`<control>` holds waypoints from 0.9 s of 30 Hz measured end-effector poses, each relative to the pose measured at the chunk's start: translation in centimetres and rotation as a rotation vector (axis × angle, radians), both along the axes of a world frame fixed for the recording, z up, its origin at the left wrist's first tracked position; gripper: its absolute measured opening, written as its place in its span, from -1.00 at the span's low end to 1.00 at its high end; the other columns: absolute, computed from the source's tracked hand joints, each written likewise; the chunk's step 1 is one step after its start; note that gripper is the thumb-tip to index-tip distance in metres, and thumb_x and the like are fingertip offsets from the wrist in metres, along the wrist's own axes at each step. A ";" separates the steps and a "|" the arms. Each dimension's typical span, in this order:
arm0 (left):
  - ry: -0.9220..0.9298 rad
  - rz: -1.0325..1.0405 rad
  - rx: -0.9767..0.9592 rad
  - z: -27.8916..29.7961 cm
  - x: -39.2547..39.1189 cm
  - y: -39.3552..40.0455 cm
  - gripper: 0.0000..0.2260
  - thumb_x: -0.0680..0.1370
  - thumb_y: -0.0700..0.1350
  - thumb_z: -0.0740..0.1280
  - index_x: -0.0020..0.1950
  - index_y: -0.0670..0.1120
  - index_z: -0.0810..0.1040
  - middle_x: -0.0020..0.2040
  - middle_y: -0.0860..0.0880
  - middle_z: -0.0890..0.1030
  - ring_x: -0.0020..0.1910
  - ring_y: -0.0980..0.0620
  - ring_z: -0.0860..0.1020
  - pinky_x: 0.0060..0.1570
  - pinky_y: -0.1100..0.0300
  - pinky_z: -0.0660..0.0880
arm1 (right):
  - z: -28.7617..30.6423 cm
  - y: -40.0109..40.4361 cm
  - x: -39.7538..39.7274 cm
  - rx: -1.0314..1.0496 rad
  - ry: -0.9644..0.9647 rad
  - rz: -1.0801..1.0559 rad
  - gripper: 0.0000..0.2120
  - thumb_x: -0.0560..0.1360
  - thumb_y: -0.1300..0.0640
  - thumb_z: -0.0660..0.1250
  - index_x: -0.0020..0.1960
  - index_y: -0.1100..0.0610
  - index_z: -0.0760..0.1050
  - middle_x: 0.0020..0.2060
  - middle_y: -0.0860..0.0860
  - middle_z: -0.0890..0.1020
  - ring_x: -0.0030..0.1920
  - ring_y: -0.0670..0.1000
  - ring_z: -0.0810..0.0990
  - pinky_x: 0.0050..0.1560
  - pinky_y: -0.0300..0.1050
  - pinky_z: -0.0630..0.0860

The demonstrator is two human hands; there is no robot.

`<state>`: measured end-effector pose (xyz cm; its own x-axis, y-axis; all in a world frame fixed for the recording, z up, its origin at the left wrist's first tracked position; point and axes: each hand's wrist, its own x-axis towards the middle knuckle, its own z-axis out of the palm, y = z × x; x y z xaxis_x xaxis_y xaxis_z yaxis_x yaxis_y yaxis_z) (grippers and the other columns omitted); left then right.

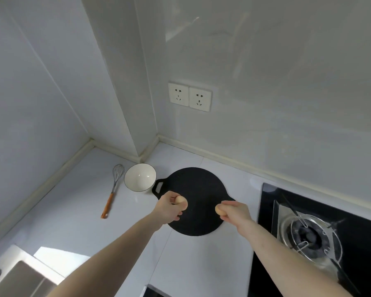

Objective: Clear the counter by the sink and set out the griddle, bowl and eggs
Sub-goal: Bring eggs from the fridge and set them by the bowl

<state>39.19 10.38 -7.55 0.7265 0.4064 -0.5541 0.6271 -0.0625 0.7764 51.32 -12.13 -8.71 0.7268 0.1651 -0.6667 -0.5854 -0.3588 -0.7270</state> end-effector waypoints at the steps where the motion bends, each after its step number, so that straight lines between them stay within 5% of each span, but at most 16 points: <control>1: 0.021 0.012 -0.006 -0.3 -0.8 0.4 -0.69 0.54 -0.03 0.46 0.24 -0.03 0.48 0.11 -0.05 0.60 -0.03 -0.03 0.68 -0.15 0.18 0.66 | -0.4 0.9 -0.7 -0.017 -0.005 0.043 -0.64 0.39 0.25 0.53 0.18 0.18 0.64 0.22 -0.06 0.50 -0.02 0.03 0.69 -0.01 -0.15 0.66; 3: 0.066 0.044 -0.016 -1.1 -2.7 1.7 -0.69 0.54 -0.02 0.43 0.23 -0.05 0.48 0.10 -0.07 0.61 -0.03 -0.04 0.67 -0.14 0.17 0.66 | -1.1 3.1 -2.4 -0.020 0.024 0.117 -0.66 0.39 0.21 0.54 0.16 0.15 0.65 0.25 -0.03 0.52 -0.04 0.02 0.70 0.01 -0.13 0.68; 7: 0.128 0.179 -0.030 -2.2 -6.8 5.6 -0.71 0.52 -0.01 0.44 0.17 -0.10 0.52 0.05 -0.09 0.66 -0.04 -0.07 0.70 -0.13 0.14 0.68 | -1.5 8.4 -5.6 -0.045 0.091 0.269 -0.62 0.37 0.15 0.56 0.17 0.09 0.64 0.02 0.02 0.69 -0.08 0.01 0.73 0.08 -0.06 0.68; 11: 0.157 0.308 -0.042 -3.7 -9.1 9.7 -0.63 0.40 0.01 0.44 0.11 -0.18 0.60 -0.04 -0.11 0.71 -0.25 0.00 0.68 -0.04 0.04 0.70 | -0.9 12.8 -7.3 -0.066 0.072 0.354 -0.57 0.29 0.22 0.50 0.16 0.09 0.61 -0.12 0.01 0.73 -0.15 -0.02 0.75 0.05 -0.09 0.69; 15: 0.171 0.436 -0.007 -4.7 -9.5 12.8 -0.70 0.42 -0.07 0.40 0.05 -0.23 0.62 -0.10 -0.01 0.67 -0.35 0.01 0.64 -0.01 0.05 0.69 | -1.4 17.3 -8.4 -0.063 0.091 0.329 -0.83 0.38 0.18 0.53 -0.05 0.05 0.61 -0.14 0.04 0.71 -0.12 0.04 0.74 0.10 -0.05 0.67; 18: 0.135 0.454 0.038 -5.0 -9.3 14.0 -0.91 0.41 -0.08 0.32 -0.11 0.03 0.57 0.07 -0.04 0.64 -0.40 -0.02 0.58 -0.20 0.19 0.56 | -2.6 20.6 -9.3 -0.052 0.156 0.235 -0.90 0.42 0.18 0.53 -0.11 0.11 0.62 -0.18 0.06 0.68 -0.18 0.04 0.72 0.10 0.00 0.67; 20: 0.140 0.430 0.105 -6.0 -9.1 15.1 -0.85 0.38 -0.02 0.28 -0.11 0.23 0.43 0.30 -0.07 0.61 -0.37 -0.03 0.60 -0.21 0.17 0.56 | -3.7 22.4 -10.1 -0.068 0.185 0.202 -0.89 0.42 0.16 0.53 -0.10 0.14 0.63 -0.20 0.06 0.69 -0.20 0.06 0.73 0.11 0.01 0.67; 23: 0.170 0.324 0.217 -7.2 -8.5 16.6 -0.55 0.43 -0.01 0.26 0.33 0.11 0.47 -0.04 -0.07 0.66 -0.11 -0.13 0.65 -0.16 0.09 0.60 | -5.0 24.8 -11.0 -0.082 0.220 0.161 -0.88 0.44 0.11 0.53 -0.11 0.14 0.63 -0.23 0.06 0.69 -0.15 0.08 0.74 0.14 0.00 0.66; 25: 0.181 0.304 0.266 -7.6 -8.1 17.7 -0.83 0.47 -0.07 0.26 0.06 0.03 0.49 -0.10 -0.15 0.66 -0.06 -0.19 0.65 -0.16 -0.02 0.62 | -5.6 26.4 -11.4 -0.128 0.230 0.147 -0.86 0.43 0.08 0.51 -0.18 0.14 0.63 -0.28 0.05 0.69 -0.11 0.09 0.74 0.14 -0.01 0.65; 27: 0.178 0.308 0.294 -8.1 -7.9 18.7 -0.86 0.44 -0.03 0.25 -0.07 -0.04 0.49 -0.11 -0.15 0.68 -0.11 -0.19 0.65 -0.15 -0.07 0.65 | -5.8 27.6 -11.6 -0.187 0.212 0.142 -0.83 0.41 0.03 0.48 -0.20 0.13 0.64 -0.28 0.04 0.70 -0.19 0.05 0.71 0.00 -0.15 0.65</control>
